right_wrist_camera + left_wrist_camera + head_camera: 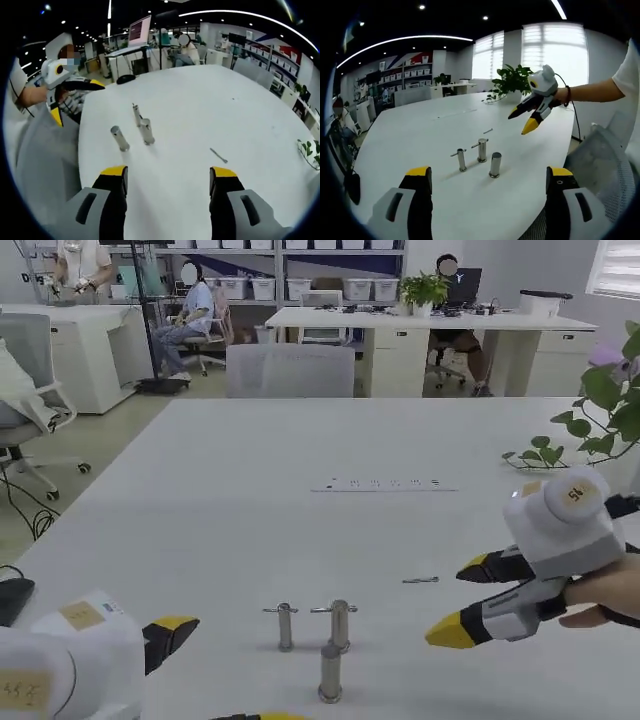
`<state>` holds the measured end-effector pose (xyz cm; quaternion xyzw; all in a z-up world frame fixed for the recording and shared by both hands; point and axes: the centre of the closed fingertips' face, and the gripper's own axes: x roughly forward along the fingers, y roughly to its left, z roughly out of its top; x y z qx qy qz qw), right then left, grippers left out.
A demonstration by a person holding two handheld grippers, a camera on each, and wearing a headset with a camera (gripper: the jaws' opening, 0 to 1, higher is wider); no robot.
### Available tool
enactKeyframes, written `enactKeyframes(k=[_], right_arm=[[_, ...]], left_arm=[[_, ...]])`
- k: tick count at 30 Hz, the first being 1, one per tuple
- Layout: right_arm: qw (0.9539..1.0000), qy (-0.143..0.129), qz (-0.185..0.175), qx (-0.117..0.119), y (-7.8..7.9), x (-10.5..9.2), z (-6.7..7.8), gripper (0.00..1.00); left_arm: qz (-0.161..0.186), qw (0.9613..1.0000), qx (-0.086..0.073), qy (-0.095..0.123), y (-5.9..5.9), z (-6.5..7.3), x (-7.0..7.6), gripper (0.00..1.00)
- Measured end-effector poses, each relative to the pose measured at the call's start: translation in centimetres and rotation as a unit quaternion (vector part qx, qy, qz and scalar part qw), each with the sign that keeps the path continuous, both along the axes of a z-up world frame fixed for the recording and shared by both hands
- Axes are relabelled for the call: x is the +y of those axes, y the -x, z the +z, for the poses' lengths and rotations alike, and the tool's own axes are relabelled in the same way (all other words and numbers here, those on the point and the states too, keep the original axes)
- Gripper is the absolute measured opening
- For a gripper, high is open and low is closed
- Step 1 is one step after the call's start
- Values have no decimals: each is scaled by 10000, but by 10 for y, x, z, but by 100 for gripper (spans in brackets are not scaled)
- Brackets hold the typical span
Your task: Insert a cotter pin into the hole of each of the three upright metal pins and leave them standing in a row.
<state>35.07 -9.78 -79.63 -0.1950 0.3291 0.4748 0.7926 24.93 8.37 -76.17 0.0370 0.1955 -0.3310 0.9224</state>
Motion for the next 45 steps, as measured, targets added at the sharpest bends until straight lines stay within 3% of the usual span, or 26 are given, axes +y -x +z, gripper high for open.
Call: enactKeyframes(k=[4,17,25,29,41,45], right_arm=[[9997,211,89,-6,-11,-5,-4,60],[9972,659,338,-31,-50,-9,-20,53],[9929,981,666,-60,-70,-10,-31,46],[9911,1076,778,-16,-77,-10,-38,38],[9831,1474,1081,34,-84,-12,-55,29],[9802,1603,1166,18,-88,-14,-59,27]], left_arm=[[34,10000,6,-5,0,-2,2,96],[83,9999,-33,146,-8,5,2,97],[140,9997,-52,204,-14,9,4,97],[196,9995,-56,231,-15,9,5,96],[302,9986,-28,443,-17,8,3,90],[326,9986,-4,414,-17,7,4,90]])
